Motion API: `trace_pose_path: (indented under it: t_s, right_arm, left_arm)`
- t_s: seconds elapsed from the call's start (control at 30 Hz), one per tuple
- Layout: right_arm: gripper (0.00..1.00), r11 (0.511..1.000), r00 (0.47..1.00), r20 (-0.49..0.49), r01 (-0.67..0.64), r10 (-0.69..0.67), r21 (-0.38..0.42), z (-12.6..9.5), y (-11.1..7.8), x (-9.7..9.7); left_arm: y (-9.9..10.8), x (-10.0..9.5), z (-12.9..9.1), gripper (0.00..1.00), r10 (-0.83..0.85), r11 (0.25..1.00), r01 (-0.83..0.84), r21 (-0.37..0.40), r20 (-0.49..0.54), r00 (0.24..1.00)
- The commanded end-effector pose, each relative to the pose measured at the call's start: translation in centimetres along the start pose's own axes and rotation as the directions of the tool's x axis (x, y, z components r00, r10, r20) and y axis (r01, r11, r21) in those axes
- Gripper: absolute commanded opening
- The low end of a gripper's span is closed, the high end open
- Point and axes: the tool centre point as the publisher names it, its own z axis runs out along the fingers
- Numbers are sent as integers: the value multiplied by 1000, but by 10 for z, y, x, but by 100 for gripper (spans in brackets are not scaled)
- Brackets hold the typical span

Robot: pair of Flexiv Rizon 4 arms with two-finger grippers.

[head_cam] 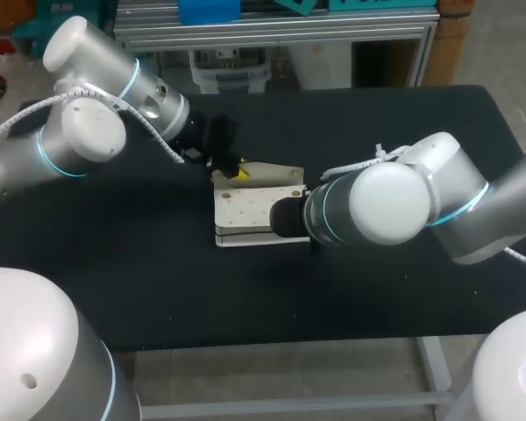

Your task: Pick up the bag, open it, inspect its contents, close it, and place it on the opposite side

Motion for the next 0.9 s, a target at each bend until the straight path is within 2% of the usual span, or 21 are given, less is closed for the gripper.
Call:
trace_pose_path:
  t_s: [0.03, 0.27, 0.5, 0.73, 0.9]
  right_arm:
    - [100, 1000, 999, 34, -29, 29, 0, -3, -2, -3]
    - [100, 997, 996, 61, -72, 71, 18, -30, -1, -20]
    - [100, 996, 991, 101, -87, 88, -22, -64, 3, -37]
    - [100, 993, 986, 127, -103, 109, -50, -86, 2, -48]
    - [100, 994, 988, 115, -95, 101, -60, -90, 3, -43]
  left_arm:
    - [-9, 2, -9, 0, 15, 1000, -15, -3, 22, 1000]
    - [-31, 1, -29, 0, 35, 999, -33, -26, 77, 996]
    - [-49, 0, -45, 0, 34, 997, -22, -71, 166, 986]
    - [-56, -2, -55, 0, -6, 998, 20, -66, 203, 979]
    - [-54, -7, -59, 0, -45, 998, 52, -30, 192, 980]
